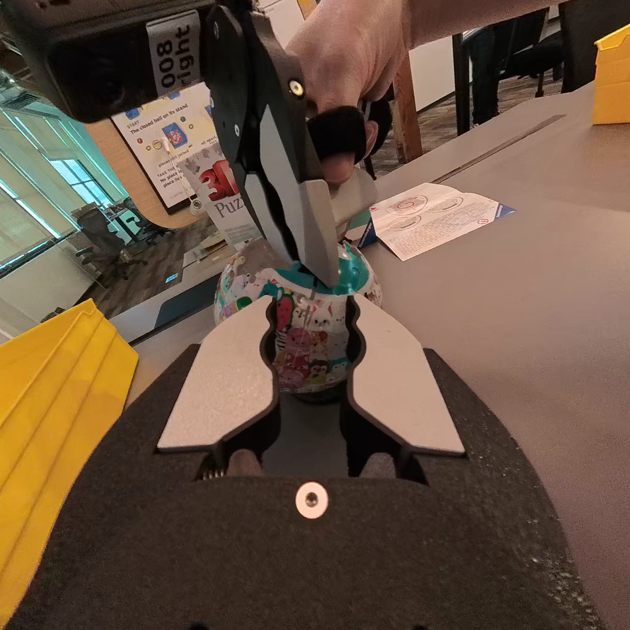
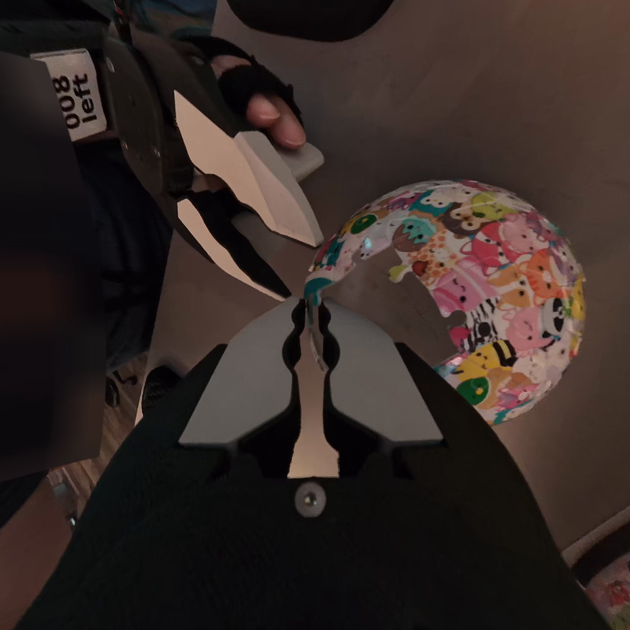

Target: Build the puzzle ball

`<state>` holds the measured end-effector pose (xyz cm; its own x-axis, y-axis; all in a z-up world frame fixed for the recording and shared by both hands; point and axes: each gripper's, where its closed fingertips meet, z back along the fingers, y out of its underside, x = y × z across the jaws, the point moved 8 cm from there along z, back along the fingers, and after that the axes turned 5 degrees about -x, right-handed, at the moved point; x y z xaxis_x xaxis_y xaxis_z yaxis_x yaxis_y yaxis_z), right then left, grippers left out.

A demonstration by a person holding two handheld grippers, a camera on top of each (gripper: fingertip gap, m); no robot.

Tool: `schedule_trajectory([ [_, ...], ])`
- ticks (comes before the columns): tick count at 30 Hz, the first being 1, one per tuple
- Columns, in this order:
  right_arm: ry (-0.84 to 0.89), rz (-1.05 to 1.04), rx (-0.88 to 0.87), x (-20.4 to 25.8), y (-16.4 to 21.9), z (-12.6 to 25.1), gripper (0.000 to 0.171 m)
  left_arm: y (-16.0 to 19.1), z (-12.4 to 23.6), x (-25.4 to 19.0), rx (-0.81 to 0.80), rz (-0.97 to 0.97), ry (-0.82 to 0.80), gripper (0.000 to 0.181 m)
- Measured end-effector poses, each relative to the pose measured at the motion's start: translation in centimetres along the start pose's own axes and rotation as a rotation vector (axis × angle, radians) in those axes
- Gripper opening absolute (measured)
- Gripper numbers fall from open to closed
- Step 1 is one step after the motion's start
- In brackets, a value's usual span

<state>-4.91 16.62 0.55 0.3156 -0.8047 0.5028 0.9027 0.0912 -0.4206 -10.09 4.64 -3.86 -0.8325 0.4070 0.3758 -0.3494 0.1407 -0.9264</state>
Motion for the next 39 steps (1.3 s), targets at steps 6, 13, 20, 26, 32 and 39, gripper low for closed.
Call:
schedule_trajectory([
  [6, -0.004, -0.001, 0.018, 0.3, 0.0, -0.3, 0.009, 0.1, -0.1, 0.0, 0.006, 0.017, 0.007, 0.04],
  [13, 0.033, 0.006, 0.108, 0.5, 0.0, -1.0, 0.005, 0.0, 0.0, 0.0, -0.001, 0.023, 0.004, 0.04],
  [20, 0.024, -0.027, 0.116, 0.5, -0.1, -1.0, 0.004, 0.0, -0.1, -0.1, 0.006, 0.02, 0.013, 0.04],
  [26, 0.027, -0.025, 0.121, 0.6, -0.1, -1.0, 0.004, 0.0, -0.1, -0.1, 0.005, 0.013, 0.014, 0.041],
  [32, 0.016, -0.087, 0.061, 0.4, -0.2, -0.8, 0.004, 0.0, 0.0, -0.2, -0.004, -0.003, 0.037, 0.041],
  [39, 0.021, -0.087, 0.052, 0.5, -0.2, -0.9, 0.004, -1.2, 0.7, 1.4, -0.04, -0.074, 0.1, 0.047],
])
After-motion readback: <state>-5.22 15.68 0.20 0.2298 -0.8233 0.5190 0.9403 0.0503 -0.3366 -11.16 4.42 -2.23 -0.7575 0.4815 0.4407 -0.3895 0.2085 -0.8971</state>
